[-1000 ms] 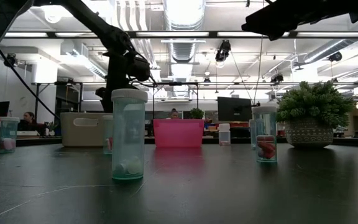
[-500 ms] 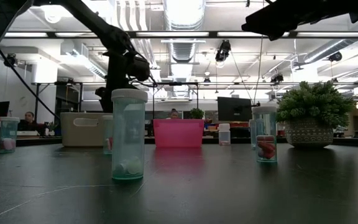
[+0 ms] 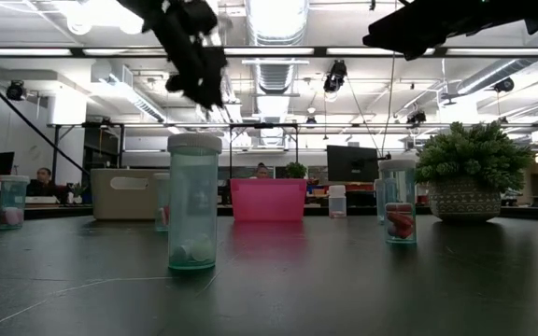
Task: Pick and place medicine bottles into bin by pill shape (circle, oval)
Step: Put the blue capsule bottle into the pink bin
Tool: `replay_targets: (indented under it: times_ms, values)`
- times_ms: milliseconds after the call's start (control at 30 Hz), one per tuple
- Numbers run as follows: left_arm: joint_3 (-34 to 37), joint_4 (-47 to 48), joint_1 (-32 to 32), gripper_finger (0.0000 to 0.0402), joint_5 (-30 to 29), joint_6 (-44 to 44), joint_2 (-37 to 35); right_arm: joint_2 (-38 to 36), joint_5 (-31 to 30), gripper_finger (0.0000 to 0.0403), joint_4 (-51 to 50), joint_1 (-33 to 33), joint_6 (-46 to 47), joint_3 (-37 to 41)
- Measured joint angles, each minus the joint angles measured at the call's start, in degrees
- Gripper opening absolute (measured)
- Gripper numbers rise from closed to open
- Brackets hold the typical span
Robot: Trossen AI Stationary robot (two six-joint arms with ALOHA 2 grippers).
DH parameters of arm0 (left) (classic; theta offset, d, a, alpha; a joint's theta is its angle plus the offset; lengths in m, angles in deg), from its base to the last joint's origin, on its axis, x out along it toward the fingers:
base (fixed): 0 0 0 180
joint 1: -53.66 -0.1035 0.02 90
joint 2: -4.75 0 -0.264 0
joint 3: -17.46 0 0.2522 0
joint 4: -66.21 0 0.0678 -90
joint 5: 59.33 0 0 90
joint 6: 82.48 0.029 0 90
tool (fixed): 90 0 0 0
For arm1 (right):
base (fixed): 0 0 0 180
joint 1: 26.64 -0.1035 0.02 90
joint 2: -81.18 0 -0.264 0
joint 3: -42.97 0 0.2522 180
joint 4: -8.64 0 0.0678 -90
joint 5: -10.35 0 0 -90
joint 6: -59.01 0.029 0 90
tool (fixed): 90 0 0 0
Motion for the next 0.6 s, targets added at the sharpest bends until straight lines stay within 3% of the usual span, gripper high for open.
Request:
replay_targets:
  times_ms: [100,167,400,600]
  values:
    - [4.82,-9.69,2.94,0.0203,7.4,-0.7,-5.22,0.0,0.02,0.0215,-0.05,0.02,0.23,0.0]
    - [9.0,-15.11,5.85,0.0203,8.97,-2.18,-8.5,0.0,0.02,0.0215,-0.1,0.0,0.32,0.02]
    - [23.7,-29.61,17.26,0.0203,9.04,-6.33,-16.93,0.0,0.02,0.0215,-1.85,0.0,1.8,0.07]
    - [34.33,-41.12,26.77,0.0203,9.05,-9.21,-19.41,0.0,0.02,0.0215,-1.76,0.0,2.29,0.07]
